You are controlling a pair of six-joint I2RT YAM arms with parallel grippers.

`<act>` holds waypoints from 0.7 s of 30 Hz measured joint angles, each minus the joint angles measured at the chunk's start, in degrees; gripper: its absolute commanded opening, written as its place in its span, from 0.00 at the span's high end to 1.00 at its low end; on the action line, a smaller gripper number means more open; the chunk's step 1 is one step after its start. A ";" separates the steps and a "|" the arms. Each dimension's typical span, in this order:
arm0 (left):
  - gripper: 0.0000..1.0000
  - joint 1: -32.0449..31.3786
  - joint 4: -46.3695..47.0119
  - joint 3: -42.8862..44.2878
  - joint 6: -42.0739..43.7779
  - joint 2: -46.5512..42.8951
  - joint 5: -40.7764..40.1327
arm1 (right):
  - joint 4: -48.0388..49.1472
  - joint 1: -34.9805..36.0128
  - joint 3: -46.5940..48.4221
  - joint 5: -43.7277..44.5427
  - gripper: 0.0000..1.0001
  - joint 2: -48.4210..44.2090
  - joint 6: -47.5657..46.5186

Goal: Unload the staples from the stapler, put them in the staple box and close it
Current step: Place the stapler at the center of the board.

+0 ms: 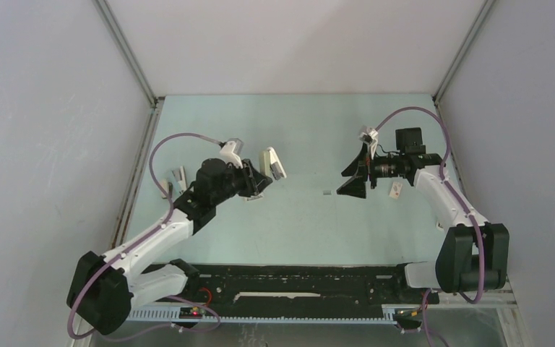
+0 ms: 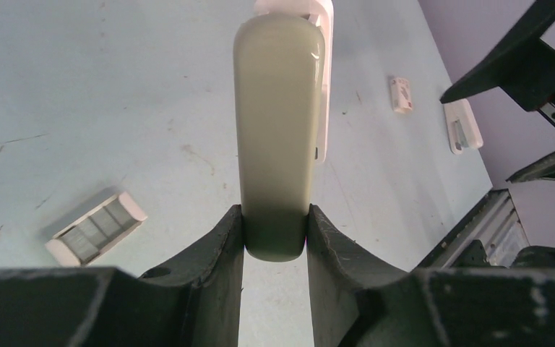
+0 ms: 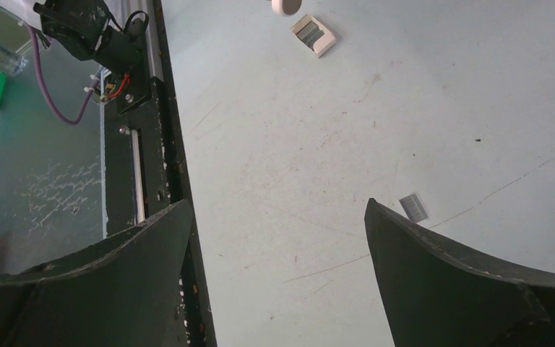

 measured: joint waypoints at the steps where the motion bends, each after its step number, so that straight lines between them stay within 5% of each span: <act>1: 1.00 0.35 -0.44 0.00 -0.02 -0.15 -0.17 | 0.15 -0.11 -0.13 -0.02 0.00 0.00 0.13; 21: 1.00 12.79 -12.85 3.45 0.68 -1.42 -2.01 | 1.73 -0.24 -0.92 -0.02 0.00 0.00 1.18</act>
